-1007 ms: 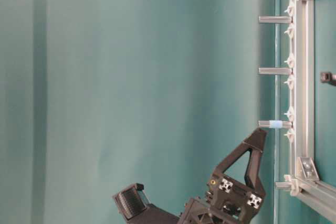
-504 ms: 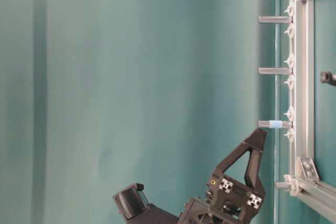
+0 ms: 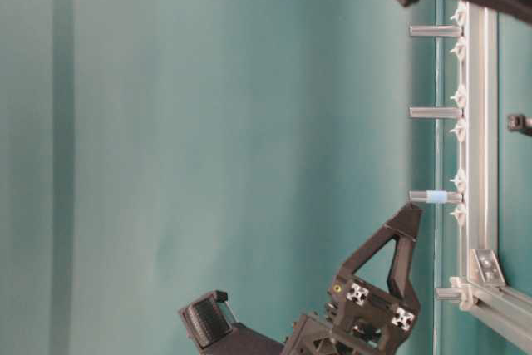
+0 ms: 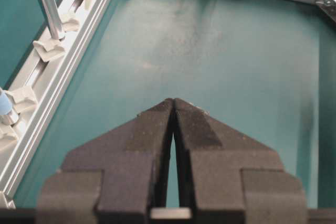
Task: Insert the wire through the string loop located in the center.
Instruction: 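Push the USB plug leftward through the zip-tie loop with the right gripper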
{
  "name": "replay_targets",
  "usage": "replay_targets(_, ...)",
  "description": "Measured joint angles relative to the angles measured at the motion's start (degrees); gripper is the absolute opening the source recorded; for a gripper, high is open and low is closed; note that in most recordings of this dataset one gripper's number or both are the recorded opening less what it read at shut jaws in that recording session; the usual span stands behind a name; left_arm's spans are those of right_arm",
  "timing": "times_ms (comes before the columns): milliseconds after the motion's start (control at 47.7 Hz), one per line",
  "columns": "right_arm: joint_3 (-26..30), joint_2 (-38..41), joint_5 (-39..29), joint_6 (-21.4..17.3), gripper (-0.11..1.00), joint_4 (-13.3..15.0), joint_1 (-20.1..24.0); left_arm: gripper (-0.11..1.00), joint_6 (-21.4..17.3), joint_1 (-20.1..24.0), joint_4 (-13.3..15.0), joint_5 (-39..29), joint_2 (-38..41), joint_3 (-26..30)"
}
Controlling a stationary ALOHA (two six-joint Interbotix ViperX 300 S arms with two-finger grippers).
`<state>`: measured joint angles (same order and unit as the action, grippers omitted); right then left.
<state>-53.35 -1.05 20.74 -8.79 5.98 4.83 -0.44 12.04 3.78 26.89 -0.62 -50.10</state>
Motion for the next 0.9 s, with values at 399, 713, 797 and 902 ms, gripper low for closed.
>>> replay_targets(399, 5.6, 4.9, 0.0, 0.2, 0.08, 0.2, -0.4, 0.0, 0.0, -0.1, 0.0, -0.1, -4.0, -2.6)
replay_targets(713, 6.3, 5.4, 0.0, 0.2, 0.08, 0.2, -0.4, 0.0, 0.0, 0.0, 0.0, -0.2, -6.9, -4.4)
replay_targets(797, 6.2, 5.5, 0.0, 0.2, 0.08, 0.2, -0.4, 0.0, 0.0, 0.0, 0.0, -0.5, -7.0, -4.4)
replay_targets(902, 6.2, 5.4, 0.0, 0.2, 0.08, 0.2, -0.4, 0.0, 0.0, -0.1, 0.0, -1.3, -7.0, -4.4)
